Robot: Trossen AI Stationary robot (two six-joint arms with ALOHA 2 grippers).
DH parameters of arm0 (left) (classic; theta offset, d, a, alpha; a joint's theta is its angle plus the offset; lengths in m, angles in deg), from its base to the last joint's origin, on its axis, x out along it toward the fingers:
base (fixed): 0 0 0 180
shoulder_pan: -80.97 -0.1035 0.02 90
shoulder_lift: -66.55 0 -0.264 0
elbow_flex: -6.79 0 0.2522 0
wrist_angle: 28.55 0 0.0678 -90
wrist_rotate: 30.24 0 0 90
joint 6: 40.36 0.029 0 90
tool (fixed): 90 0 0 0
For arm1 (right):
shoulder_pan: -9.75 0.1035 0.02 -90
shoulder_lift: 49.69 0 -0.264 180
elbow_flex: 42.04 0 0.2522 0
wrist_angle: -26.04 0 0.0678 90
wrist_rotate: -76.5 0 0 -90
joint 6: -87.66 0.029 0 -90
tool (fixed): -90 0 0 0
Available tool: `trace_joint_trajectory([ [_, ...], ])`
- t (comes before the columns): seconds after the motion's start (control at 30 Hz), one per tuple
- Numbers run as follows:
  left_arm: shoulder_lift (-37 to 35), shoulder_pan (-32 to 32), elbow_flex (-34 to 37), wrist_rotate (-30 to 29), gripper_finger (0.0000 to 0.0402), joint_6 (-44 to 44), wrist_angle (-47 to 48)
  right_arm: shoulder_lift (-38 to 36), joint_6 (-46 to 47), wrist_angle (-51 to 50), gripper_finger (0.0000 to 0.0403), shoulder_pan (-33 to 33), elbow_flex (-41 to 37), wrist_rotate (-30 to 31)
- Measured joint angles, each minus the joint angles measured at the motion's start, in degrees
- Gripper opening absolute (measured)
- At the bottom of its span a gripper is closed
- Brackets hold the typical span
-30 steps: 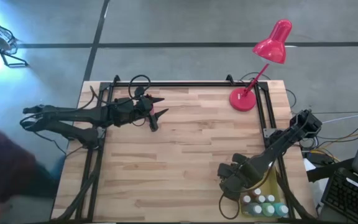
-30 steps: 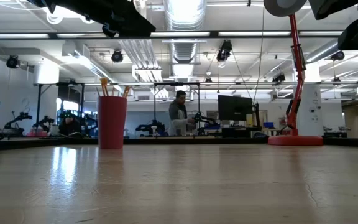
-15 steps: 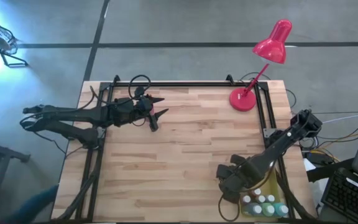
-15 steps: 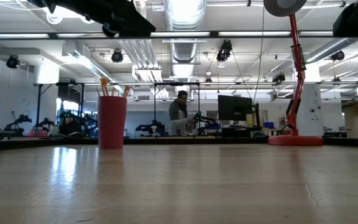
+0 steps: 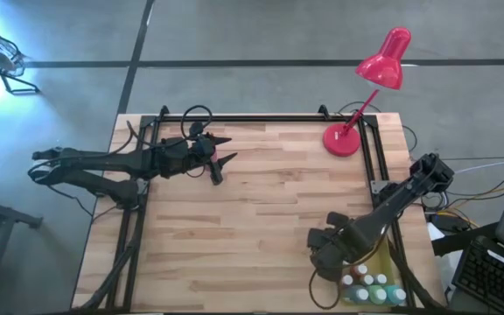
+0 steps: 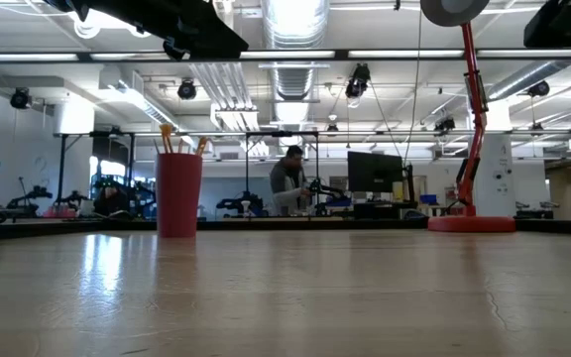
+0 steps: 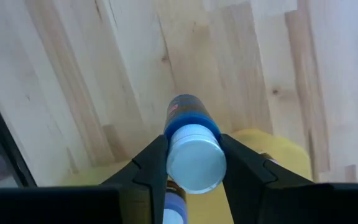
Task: Pick & Place Paint Supplies
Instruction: Put the blue paint bottle into the yellow bin
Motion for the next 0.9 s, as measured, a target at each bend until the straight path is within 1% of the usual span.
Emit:
trace_joint_trajectory([
  [0.2, -0.02, 0.00, 0.00, 0.00, 0.0229, 0.02, 0.00, -3.97, -0.63, -0.09, 0.0111, -0.22, 0.00, 1.57],
  [0.33, -0.01, 0.00, 0.00, 0.00, 0.0229, 0.00, 0.02, -8.60, 1.81, 0.38, 0.0111, -0.20, -0.02, 3.04],
  [0.53, -0.02, 0.00, 0.00, 0.00, 0.0229, -0.01, 0.04, -15.37, 1.96, 0.45, 0.0111, -0.09, -0.02, 6.24],
  [0.77, -0.01, 0.00, 0.00, 0.00, 0.0229, 0.00, 0.35, -20.83, 5.24, -8.12, 0.0111, -0.07, -0.02, 6.01],
  [0.9, 0.00, 0.00, 0.00, 0.00, 0.0229, 0.02, 0.35, -22.44, 9.47, -10.90, 0.0111, 0.54, -0.02, 2.05],
])
